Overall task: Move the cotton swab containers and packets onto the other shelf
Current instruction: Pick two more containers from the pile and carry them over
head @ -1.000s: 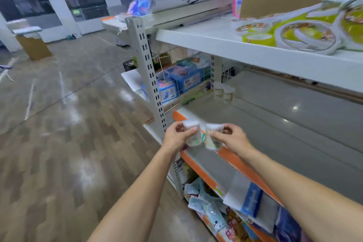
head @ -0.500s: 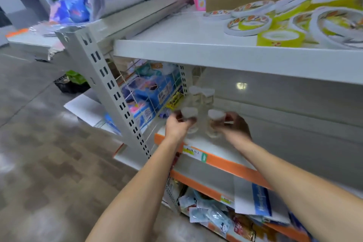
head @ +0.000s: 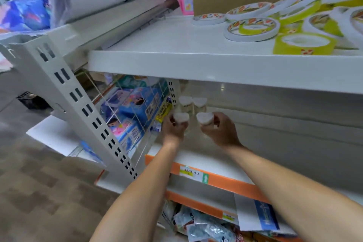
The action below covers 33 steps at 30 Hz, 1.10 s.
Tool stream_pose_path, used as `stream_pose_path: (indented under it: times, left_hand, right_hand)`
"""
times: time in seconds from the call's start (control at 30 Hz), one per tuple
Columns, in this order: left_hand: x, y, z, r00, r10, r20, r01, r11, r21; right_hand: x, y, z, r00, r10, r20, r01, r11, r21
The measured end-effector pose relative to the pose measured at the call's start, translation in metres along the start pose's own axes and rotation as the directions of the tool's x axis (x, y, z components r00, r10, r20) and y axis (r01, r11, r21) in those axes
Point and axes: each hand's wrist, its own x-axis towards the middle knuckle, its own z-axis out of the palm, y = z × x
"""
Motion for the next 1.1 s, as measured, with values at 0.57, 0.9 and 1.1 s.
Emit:
stream_pose_path:
  times: [0.57,0.9,1.1]
  left_hand:
    - [0.056,-0.031,0.018,0.994,0.08,0.072,-0.067,0.984,-0.164]
    - [0.067,-0.037,0.019,0.989,0.106,0.103,-0.093,0.988,-0.123]
    - [0.067,-0.041,0.02,0.989,0.098,0.109,-0.083,0.987,-0.136]
  right_hand:
    - [0.038,0.001,0.058,0.978,0.106,-0.18,-0.105,0.994,0.013]
    - [0.038,-0.002,0.064,0.98,0.071,-0.187,-0.075,0.997,-0.016]
    - [0.038,-0.002,0.066,0.982,0.096,-0.161,-0.101,0.995,-0.018]
